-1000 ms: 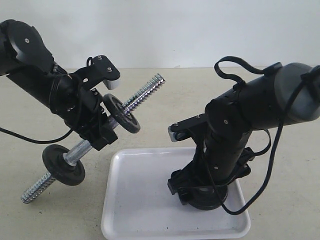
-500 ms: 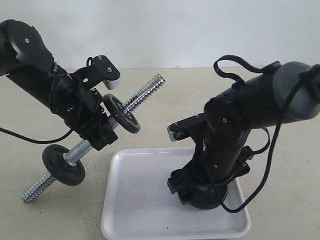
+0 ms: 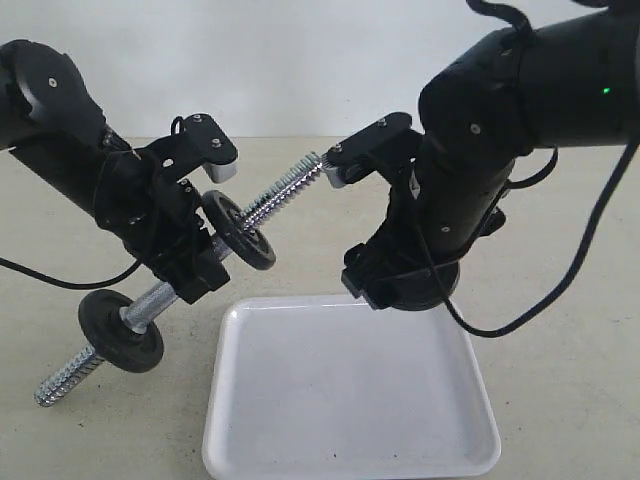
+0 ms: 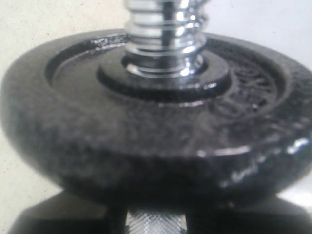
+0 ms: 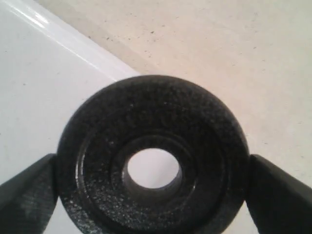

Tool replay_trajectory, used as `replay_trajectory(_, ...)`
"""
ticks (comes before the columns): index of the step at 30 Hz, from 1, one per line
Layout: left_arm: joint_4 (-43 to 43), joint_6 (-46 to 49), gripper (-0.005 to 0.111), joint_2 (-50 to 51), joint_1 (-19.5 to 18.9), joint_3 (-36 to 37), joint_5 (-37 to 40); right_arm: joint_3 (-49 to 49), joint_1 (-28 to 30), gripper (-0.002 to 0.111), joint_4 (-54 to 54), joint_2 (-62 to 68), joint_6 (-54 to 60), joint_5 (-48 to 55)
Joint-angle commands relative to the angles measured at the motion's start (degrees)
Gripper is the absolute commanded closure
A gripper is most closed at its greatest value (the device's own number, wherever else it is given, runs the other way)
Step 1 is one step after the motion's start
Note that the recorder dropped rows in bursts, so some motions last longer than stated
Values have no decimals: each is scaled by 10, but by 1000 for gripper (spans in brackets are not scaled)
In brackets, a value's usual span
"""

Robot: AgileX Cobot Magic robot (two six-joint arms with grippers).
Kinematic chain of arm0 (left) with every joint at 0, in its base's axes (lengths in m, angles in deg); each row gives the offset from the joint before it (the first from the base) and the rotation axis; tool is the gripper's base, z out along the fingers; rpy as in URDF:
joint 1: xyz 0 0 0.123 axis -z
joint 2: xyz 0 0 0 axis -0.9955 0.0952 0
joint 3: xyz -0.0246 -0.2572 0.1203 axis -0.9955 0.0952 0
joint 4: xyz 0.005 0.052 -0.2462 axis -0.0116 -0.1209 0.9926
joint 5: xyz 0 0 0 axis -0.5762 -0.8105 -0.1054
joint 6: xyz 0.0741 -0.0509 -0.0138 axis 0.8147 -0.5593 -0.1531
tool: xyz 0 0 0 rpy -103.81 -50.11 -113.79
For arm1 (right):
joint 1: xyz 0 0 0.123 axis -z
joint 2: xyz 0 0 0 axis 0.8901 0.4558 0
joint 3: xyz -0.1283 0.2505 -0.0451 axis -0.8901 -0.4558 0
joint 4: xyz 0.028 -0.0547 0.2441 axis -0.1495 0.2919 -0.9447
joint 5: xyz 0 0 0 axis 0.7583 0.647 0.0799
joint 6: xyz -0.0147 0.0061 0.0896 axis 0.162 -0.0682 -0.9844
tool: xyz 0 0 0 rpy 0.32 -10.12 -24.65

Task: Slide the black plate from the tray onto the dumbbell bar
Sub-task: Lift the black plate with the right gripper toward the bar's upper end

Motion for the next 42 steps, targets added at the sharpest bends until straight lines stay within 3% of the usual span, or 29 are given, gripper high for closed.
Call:
replay_trajectory(1, 25, -9, 102, -30, -17, -20, -35, 8, 4, 106, 67, -37, -19, 24)
replay_trajectory(7, 25, -29, 102, -30, -42, -20, -39, 8, 4, 106, 114, -45, -43, 30)
replay_trajectory(14, 20, -29, 102, -30, -50, -20, -36, 8, 6, 106, 70, -45, -13, 1)
replay_trajectory(17, 14, -29, 102, -30, -54, -20, -36, 8, 27, 106, -29, -45, 54, -20)
replay_trajectory(19, 7, -29, 102, -30, -59, -20, -34, 8, 72, 106, -186, -45, 191, -22)
replay_trajectory(20, 7, -29, 102, -30, -65, -20, -33, 8, 109, 106, -295, -45, 283, -2)
replay_trajectory(22, 8, -29, 102, -30, -77, -20, -33, 8, 160, 106, -408, -45, 384, 50)
replay_trajectory(30, 65, 18, 102, -30, -84, -17, -29, 8, 293, 106, -714, -45, 633, 257)
replay_trajectory(36, 187, 118, 102, -57, -84, 25, -29, 8, 319, 106, -789, -45, 662, 258)
replay_trajectory(42, 216, 132, 102, -77, -84, 48, -27, 8, 319, 106, -831, -45, 660, 258)
